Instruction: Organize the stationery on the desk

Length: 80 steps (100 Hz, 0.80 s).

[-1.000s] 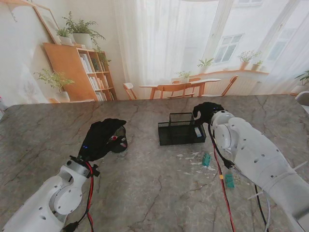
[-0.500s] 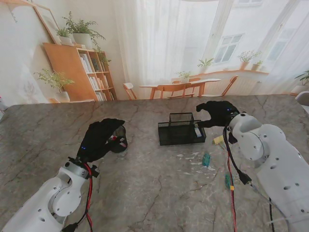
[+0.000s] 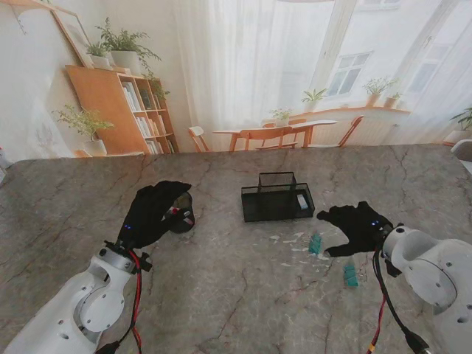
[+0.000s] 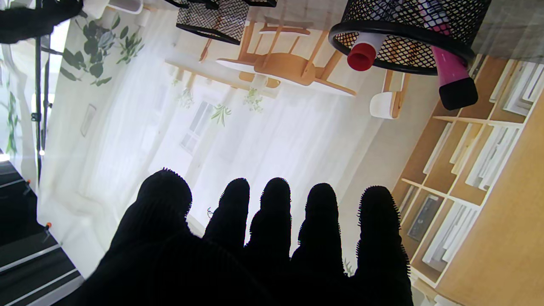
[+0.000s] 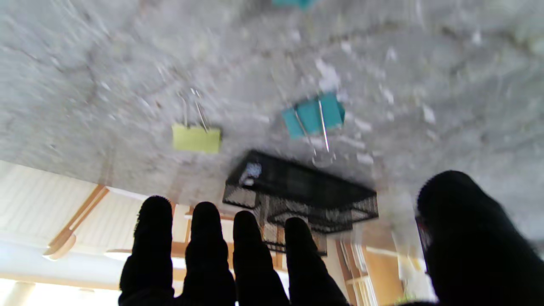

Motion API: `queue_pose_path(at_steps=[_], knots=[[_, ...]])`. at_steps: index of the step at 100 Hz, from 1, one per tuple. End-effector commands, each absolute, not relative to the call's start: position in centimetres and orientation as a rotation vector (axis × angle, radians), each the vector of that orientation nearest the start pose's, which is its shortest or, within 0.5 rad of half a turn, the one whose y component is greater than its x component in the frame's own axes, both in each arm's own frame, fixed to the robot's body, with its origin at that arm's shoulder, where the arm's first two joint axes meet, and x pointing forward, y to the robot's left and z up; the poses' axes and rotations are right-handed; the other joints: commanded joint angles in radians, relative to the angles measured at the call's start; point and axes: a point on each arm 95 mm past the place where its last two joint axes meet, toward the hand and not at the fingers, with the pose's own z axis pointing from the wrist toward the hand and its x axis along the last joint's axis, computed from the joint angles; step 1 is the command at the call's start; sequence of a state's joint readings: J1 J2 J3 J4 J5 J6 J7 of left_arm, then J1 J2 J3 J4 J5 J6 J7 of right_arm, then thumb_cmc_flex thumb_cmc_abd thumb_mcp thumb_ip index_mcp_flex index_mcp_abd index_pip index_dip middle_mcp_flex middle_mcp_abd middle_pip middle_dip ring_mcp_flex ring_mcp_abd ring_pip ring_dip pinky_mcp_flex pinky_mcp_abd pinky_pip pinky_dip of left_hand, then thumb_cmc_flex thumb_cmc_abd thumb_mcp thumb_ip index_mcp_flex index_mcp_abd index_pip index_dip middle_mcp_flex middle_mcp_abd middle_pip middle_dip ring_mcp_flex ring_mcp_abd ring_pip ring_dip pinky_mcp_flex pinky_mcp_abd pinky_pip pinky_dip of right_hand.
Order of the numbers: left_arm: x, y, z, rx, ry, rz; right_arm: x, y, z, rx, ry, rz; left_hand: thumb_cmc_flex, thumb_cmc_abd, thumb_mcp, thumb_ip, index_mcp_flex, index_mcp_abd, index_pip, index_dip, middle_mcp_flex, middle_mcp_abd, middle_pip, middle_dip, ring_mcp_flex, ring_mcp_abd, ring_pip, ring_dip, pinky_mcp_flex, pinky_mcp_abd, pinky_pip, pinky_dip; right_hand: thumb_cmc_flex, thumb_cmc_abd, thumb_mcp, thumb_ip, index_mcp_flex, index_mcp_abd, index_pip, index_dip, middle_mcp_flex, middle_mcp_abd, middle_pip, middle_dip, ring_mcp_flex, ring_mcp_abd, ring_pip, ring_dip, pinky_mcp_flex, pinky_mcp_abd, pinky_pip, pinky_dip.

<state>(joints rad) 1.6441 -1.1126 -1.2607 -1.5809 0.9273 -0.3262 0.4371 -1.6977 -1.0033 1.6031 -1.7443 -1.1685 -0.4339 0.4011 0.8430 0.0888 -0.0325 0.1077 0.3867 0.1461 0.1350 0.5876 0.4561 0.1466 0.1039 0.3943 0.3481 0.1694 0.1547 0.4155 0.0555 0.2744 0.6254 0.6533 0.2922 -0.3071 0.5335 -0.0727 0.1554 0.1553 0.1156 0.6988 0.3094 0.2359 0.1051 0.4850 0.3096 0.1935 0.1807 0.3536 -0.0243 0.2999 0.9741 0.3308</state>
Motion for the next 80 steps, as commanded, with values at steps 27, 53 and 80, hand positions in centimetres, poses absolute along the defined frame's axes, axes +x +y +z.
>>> queue_pose_path(at_steps=[27, 53, 80], knots=[[37.1, -0.6, -31.1, -0.997, 1.214, -1.975, 35.0, -13.2, -31.7, 1.046, 1.978, 0.99, 0.015, 0.058, -0.013, -0.157, 0.016, -0.006, 0.011, 0.009, 0.01, -0.015, -0.003, 0.003, 0.025, -0.023, 0.007, 0.001, -0.012, -0.006, -0.016, -0.009, -0.01, -0.058, 0.018, 0.016, -0.05, 0.15, -0.026, 0.079, -0.02, 0.049, 0.035, 0.073, -0.005, 0.024, 0.085, 0.065, 0.018, -0.016, 0.042, 0.031], [37.2, -0.7, -31.1, -0.999, 1.223, -1.97, 35.1, -13.7, -34.1, 1.049, 2.008, 0.921, 0.015, 0.058, -0.013, -0.157, 0.016, -0.007, 0.011, 0.009, 0.011, -0.016, -0.003, 0.004, 0.026, -0.024, 0.008, 0.001, -0.012, -0.006, -0.015, -0.008, 0.004, -0.083, 0.027, 0.013, -0.051, 0.159, -0.025, 0.106, -0.018, 0.051, 0.043, 0.108, -0.013, 0.02, 0.18, 0.082, 0.043, -0.03, 0.083, 0.051], [37.3, -0.7, -31.1, -1.001, 1.228, -1.965, 34.3, -14.3, -35.9, 1.034, 2.059, 0.882, 0.015, 0.059, -0.013, -0.157, 0.016, -0.007, 0.011, 0.01, 0.011, -0.016, -0.003, 0.004, 0.027, -0.024, 0.008, 0.002, -0.011, -0.007, -0.014, -0.008, 0.031, -0.107, 0.029, 0.014, -0.048, 0.145, 0.01, 0.151, 0.017, 0.034, 0.073, 0.13, 0.007, 0.002, 0.236, 0.08, 0.083, -0.052, 0.118, 0.051]])
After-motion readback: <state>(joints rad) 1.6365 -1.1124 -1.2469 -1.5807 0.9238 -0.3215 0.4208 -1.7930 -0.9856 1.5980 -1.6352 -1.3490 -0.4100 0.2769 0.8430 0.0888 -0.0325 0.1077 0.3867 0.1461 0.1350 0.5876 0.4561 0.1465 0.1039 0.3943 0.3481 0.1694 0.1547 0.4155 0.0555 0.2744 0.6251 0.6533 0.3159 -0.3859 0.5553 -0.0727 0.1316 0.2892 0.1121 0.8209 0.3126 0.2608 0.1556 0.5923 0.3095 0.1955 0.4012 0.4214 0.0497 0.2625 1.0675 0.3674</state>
